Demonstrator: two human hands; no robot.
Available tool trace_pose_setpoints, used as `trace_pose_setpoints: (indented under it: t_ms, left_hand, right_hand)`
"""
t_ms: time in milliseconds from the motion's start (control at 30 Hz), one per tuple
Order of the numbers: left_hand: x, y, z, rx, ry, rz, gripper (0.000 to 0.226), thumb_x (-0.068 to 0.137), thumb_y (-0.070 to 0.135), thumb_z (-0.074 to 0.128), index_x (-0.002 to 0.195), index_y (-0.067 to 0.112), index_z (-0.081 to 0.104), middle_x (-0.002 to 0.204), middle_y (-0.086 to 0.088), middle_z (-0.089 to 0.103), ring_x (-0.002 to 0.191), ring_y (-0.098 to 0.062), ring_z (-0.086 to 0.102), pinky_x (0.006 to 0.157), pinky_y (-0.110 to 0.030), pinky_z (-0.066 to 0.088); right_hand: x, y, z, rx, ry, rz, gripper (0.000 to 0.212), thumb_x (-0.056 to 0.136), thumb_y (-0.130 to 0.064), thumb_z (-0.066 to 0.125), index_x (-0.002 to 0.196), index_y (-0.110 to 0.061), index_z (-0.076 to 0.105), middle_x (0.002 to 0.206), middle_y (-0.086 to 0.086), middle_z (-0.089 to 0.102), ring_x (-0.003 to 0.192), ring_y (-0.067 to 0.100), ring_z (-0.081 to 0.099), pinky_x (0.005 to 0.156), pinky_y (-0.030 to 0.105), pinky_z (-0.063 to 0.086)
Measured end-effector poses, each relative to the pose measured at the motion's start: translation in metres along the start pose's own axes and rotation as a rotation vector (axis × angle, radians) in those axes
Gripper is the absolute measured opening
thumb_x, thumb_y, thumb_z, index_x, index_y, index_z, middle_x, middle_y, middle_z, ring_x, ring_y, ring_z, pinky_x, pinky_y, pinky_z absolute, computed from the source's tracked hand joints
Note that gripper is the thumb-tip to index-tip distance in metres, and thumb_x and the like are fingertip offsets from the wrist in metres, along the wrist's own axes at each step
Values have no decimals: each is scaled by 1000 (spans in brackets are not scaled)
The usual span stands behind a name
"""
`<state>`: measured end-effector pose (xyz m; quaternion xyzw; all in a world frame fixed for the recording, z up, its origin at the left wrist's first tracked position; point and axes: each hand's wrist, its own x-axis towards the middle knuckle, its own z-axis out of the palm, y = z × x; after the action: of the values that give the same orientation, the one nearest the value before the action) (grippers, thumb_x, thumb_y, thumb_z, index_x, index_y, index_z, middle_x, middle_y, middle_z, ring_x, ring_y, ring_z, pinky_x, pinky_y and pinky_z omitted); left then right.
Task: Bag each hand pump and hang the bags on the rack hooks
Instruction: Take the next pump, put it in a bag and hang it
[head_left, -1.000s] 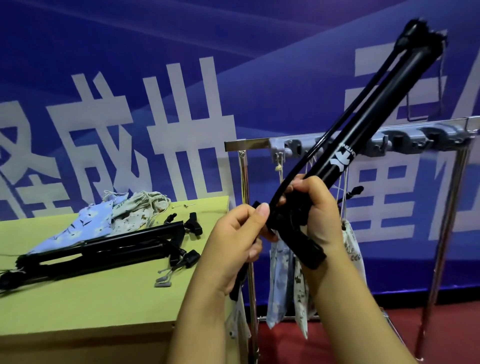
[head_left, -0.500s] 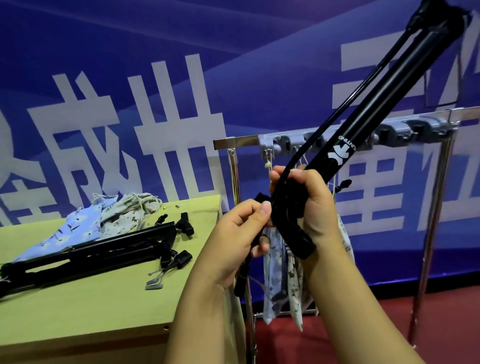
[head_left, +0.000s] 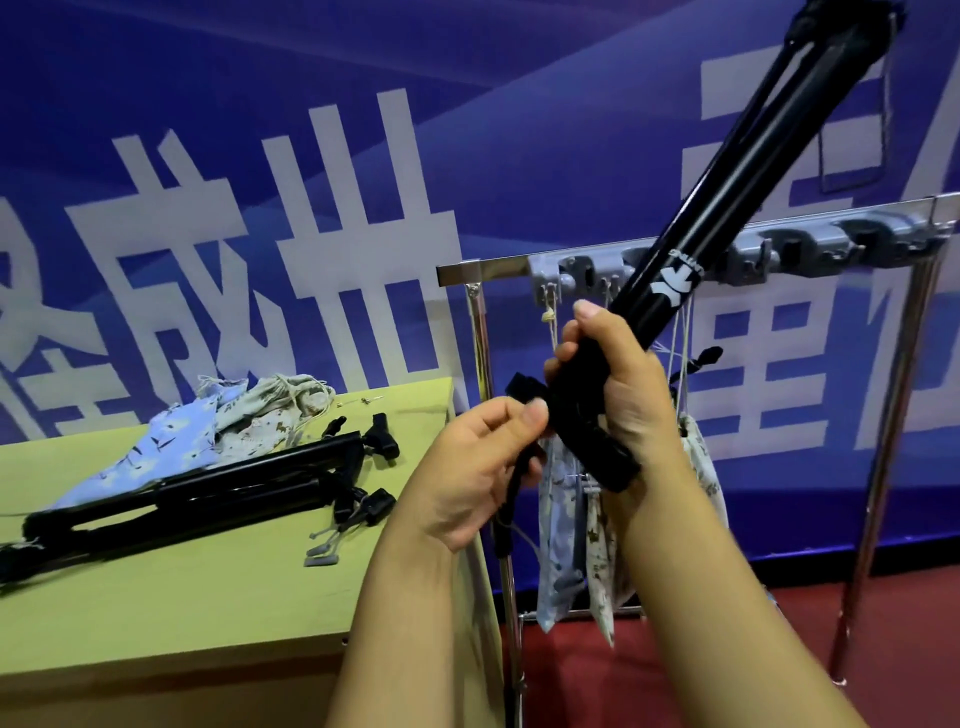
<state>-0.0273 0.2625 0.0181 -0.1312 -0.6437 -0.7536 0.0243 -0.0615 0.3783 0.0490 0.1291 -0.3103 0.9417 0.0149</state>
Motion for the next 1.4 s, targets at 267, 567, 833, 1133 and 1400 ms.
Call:
trace_pose_setpoints:
  t_ms: [267, 567, 833, 1133, 1400]
  left_hand:
    - [-4, -12, -10, 1005, 663, 471, 28, 79, 7, 72, 95, 30, 74, 114, 10, 37, 109, -15, 38, 91, -26, 38]
    - [-2, 1, -14, 799, 850, 516, 29, 93, 15, 58, 115, 31, 67, 80, 4, 69, 56, 0, 54, 54, -7, 42]
    - [6, 17, 12, -229, 453, 421, 27, 96, -8, 36, 99, 11, 55, 113, -15, 65, 94, -30, 70, 75, -34, 58]
    - [39, -7, 34, -406, 402, 402, 23, 95, -5, 42, 109, 13, 38, 88, -13, 71, 58, -15, 62, 53, -22, 47]
    - [61, -28, 46, -176, 289, 394, 34, 95, -4, 44, 115, 21, 54, 89, 1, 69, 61, -5, 54, 62, -16, 44]
  right_hand:
    - [-7, -24, -5, 241, -86, -44, 15, 79, -22, 62, 65, -17, 59, 66, -2, 60, 57, 7, 58, 66, 20, 53]
    - [-41, 12, -15, 284, 245, 96, 13, 86, -21, 61, 80, -11, 57, 71, 5, 63, 67, 15, 61, 79, 34, 54]
    - [-42, 37, -38, 305, 420, 250, 35, 81, -47, 61, 91, -13, 64, 68, 5, 74, 58, 15, 69, 57, 27, 57]
    - [-26, 59, -80, 385, 434, 486, 58, 51, -56, 75, 80, -8, 63, 56, 8, 65, 44, 19, 63, 46, 30, 56]
    - [-17, 26, -143, -107, 159, 790, 69, 94, -48, 37, 65, 11, 62, 51, 25, 61, 27, 20, 51, 26, 17, 38]
